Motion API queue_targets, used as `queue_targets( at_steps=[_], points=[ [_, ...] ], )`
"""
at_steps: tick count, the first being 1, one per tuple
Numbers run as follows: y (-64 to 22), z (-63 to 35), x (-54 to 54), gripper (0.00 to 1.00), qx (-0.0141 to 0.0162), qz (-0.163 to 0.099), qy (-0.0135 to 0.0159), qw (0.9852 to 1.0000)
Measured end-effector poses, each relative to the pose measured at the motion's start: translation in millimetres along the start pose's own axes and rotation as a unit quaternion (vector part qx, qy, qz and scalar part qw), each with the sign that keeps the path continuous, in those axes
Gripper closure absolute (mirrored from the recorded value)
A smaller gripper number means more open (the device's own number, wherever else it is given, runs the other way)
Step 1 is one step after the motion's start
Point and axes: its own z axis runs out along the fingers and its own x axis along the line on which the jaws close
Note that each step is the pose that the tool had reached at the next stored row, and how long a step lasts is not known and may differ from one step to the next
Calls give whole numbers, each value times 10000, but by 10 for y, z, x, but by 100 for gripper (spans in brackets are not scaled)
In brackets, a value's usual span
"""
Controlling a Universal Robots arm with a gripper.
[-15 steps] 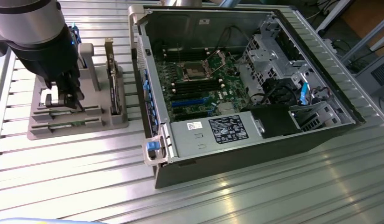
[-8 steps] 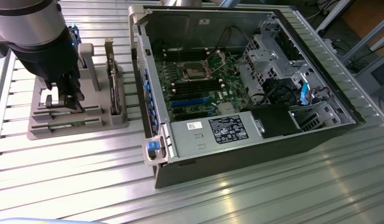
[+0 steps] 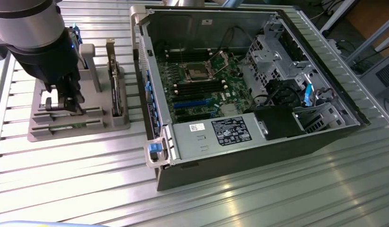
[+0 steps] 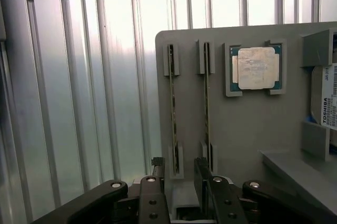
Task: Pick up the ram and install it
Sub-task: 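Pick up the ram and move it above insertion slot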
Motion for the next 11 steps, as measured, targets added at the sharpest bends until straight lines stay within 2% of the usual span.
queue_targets(
  at_steps=[11],
  points=[
    [31, 38, 0, 64, 1, 0, 0, 10000]
  ],
)
